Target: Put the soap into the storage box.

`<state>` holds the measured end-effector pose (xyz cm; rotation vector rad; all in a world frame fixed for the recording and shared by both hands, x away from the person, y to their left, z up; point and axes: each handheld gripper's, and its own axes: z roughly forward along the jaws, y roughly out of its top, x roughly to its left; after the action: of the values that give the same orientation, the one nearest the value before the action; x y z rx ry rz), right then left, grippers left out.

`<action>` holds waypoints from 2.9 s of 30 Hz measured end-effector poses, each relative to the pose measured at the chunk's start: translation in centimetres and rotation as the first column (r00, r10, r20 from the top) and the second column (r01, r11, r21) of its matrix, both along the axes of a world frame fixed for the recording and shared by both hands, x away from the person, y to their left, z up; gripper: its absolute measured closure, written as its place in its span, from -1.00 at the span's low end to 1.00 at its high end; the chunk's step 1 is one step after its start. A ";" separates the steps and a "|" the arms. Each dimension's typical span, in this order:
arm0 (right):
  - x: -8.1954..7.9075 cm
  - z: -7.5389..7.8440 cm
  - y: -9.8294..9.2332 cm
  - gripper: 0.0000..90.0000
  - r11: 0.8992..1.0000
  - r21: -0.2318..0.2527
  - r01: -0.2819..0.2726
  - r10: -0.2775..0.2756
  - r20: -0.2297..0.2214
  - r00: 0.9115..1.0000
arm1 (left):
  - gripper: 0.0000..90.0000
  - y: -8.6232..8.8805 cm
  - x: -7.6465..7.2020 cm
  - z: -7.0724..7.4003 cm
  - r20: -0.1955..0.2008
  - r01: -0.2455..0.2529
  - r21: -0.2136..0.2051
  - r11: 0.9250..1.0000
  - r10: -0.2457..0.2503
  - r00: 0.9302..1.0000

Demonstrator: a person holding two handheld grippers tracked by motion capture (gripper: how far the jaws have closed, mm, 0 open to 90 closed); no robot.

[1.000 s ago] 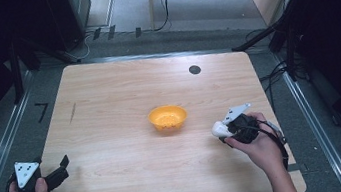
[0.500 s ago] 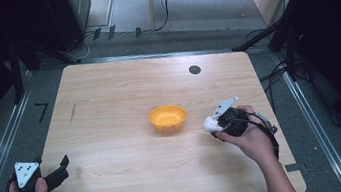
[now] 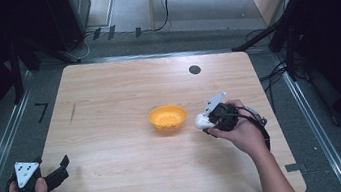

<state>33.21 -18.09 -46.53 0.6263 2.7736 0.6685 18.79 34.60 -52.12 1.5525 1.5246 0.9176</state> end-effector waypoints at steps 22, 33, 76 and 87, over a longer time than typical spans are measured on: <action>2.3 1.6 3.6 0.14 0.994 -0.009 -0.109 0.109 0.031 0.994 | -0.71 0.1 0.0 0.0 0.003 0.000 -0.007 1.000 0.000 1.000; 3.3 2.1 5.2 0.14 0.989 -0.013 -0.146 0.146 0.037 0.989 | -0.71 0.1 0.0 0.0 0.002 0.000 -0.008 1.000 0.000 1.000; 6.5 2.1 10.7 0.14 0.954 -0.047 -0.297 0.298 0.016 0.954 | -0.71 0.2 0.0 0.0 0.002 0.003 -0.016 1.000 -0.003 1.000; 7.0 1.3 11.7 0.14 0.938 -0.064 -0.341 0.341 -0.004 0.940 | -0.71 0.1 0.0 0.0 0.001 0.004 -0.014 1.000 -0.004 1.000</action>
<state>40.18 -6.35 -45.24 0.1256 2.9112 0.6397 18.81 34.74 -52.12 1.5445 1.5231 0.9033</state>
